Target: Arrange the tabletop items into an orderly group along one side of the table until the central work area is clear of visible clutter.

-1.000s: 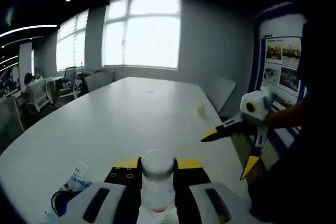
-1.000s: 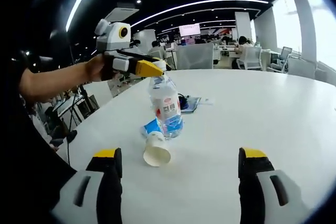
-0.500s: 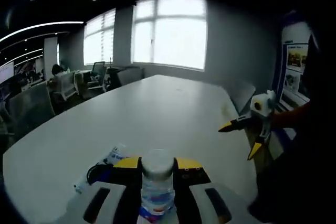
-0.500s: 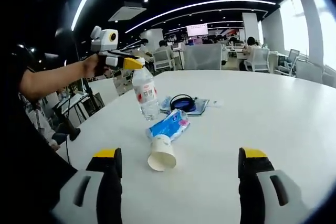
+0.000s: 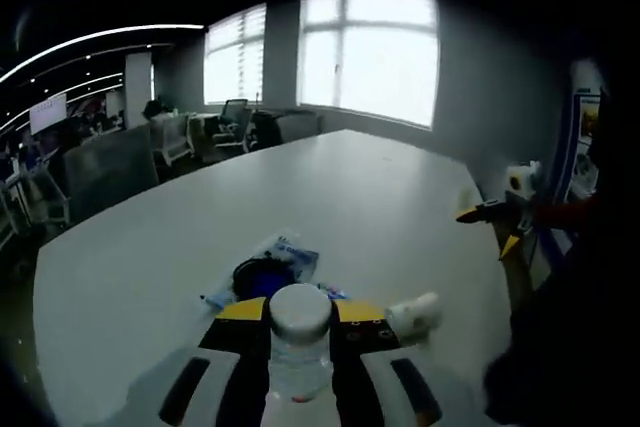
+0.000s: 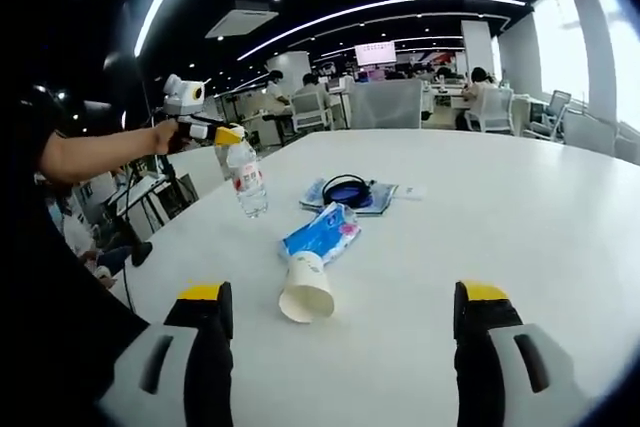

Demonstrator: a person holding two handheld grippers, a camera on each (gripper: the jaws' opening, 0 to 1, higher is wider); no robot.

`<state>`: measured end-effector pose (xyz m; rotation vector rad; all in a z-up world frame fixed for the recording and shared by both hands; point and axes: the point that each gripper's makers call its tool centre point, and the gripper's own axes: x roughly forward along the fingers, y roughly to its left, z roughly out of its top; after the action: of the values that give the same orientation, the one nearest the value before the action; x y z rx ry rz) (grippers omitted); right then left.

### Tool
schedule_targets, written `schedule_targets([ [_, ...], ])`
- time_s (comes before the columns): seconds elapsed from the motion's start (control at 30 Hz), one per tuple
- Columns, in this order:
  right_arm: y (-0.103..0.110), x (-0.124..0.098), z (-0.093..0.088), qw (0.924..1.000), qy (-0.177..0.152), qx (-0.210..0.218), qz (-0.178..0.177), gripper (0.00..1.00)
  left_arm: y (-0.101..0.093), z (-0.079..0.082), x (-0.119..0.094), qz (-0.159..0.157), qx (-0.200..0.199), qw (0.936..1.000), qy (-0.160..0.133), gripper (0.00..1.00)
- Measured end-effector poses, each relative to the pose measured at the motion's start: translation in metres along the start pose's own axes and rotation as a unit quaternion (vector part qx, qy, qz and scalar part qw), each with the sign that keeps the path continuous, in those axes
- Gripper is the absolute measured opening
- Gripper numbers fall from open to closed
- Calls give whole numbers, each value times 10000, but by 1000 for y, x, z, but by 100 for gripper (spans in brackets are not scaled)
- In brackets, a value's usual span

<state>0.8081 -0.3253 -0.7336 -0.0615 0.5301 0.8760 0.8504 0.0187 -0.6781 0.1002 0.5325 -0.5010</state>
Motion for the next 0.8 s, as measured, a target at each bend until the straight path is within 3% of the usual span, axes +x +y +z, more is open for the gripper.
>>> schedule_targets([
  [0.2,0,3,1,10000,21,-25,12,87,23,-16,-9,282,-129,9995,29,19],
  [0.43,-2,6,0,9999,97,-84,1,87,36,-35,-11,423,-212,9988,91,19],
  [0.63,0,10,-7,9996,228,-135,47,86,39,-44,-7,445,-226,9987,139,19],
  [0.8,2,11,-11,9995,288,-132,72,86,28,-43,-2,376,-111,9991,184,19],
])
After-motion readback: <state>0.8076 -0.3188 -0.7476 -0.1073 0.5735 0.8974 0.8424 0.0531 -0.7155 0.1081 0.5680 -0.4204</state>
